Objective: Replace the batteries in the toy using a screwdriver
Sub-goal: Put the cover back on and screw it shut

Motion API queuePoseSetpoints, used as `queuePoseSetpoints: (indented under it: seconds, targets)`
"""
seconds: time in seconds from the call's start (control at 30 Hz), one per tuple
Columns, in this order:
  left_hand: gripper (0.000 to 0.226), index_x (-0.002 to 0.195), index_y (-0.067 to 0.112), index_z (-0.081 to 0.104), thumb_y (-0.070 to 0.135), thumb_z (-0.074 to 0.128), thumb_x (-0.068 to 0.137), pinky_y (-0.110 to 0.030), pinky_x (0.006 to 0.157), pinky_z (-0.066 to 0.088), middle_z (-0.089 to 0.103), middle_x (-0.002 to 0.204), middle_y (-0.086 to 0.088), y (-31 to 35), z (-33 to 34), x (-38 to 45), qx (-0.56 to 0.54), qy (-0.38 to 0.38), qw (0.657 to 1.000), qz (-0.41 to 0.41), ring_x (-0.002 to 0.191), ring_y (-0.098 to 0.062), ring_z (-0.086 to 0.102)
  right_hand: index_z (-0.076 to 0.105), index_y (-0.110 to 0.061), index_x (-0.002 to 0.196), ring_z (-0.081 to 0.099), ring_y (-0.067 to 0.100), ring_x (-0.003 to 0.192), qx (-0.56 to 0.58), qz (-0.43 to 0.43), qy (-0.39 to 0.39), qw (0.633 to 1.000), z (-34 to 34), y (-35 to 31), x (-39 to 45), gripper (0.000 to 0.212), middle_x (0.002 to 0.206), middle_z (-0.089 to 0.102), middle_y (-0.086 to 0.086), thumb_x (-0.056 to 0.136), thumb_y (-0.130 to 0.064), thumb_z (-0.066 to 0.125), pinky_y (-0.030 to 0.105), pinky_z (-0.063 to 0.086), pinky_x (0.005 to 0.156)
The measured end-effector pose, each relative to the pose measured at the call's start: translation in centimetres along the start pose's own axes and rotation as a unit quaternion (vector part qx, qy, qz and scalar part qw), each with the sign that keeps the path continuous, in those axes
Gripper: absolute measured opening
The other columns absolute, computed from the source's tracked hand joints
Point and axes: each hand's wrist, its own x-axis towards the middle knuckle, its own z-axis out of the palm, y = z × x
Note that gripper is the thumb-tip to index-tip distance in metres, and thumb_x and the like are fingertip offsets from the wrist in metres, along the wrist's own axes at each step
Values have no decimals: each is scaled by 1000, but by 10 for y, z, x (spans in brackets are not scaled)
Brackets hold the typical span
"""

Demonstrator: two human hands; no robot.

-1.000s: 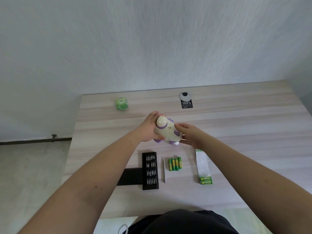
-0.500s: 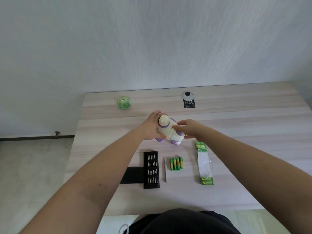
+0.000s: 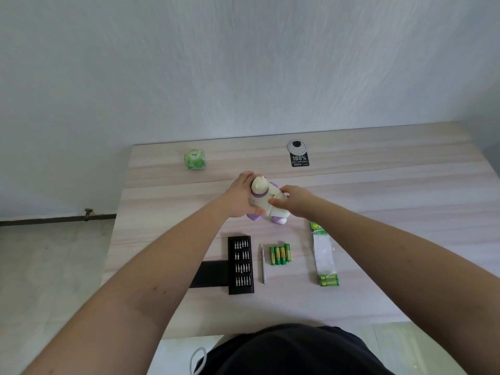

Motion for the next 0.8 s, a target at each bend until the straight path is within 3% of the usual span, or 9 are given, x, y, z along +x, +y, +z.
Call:
queuePoseSetpoints:
  seconds: [0.17, 0.33, 0.43, 0.53, 0.67, 0.8]
  targets:
    - [106, 148, 15, 30, 30, 91, 62, -25, 117, 18, 20, 150, -9, 2, 0, -5, -16, 3, 1000, -16, 144, -21, 18, 54, -14, 129, 58, 27, 105, 3, 2, 17, 1000, 7, 4, -5, 56, 119, 63, 10, 85, -47, 65, 34, 45, 87]
    - [101, 146, 10, 31, 27, 89, 65, -23, 117, 13, 27, 150, -8, 5, 3, -9, 4, 26, 1000, 8, 146, -22, 11, 44, -15, 138, 56, 26, 112, 68, 21, 71, 995, 14, 14, -21, 72, 128, 53, 9, 79, -47, 72, 31, 44, 88]
    - [104, 146, 10, 32, 30, 91, 62, -30, 120, 17, 29, 151, -6, 4, 7, -13, 1, 49, 999, 10, 147, -22, 10, 55, -18, 121, 56, 22, 98, 79, 14, 177, 981, 24, 20, -44, 49, 113, 54, 5, 84, -49, 65, 31, 45, 77]
    - [112, 150, 11, 23, 29, 91, 62, -28, 120, 15, 21, 155, -6, 3, 8, -16, -9, 54, 998, -1, 149, -21, 8, 59, -20, 99, 55, 14, 69, 137, 9, 244, 960, 36, 22, -71, 21, 79, 59, -4, 92, -40, 55, 25, 38, 55]
    - [131, 154, 13, 5, 29, 92, 58, -32, 120, 14, 11, 159, -13, 2, 8, -19, -52, 80, 995, -19, 149, -23, 8, 60, -20, 93, 53, 11, 62, 121, 25, 209, 970, 61, 28, -88, 15, 74, 61, -5, 94, -31, 50, 24, 36, 51]
    - [125, 154, 12, 8, 32, 91, 62, -28, 117, 12, 16, 157, -13, -7, 7, -31, -72, 98, 992, -27, 147, -22, 12, 61, -21, 89, 61, 18, 69, 135, 74, 163, 974, 98, 38, -90, 15, 75, 64, -3, 93, -31, 51, 29, 48, 60]
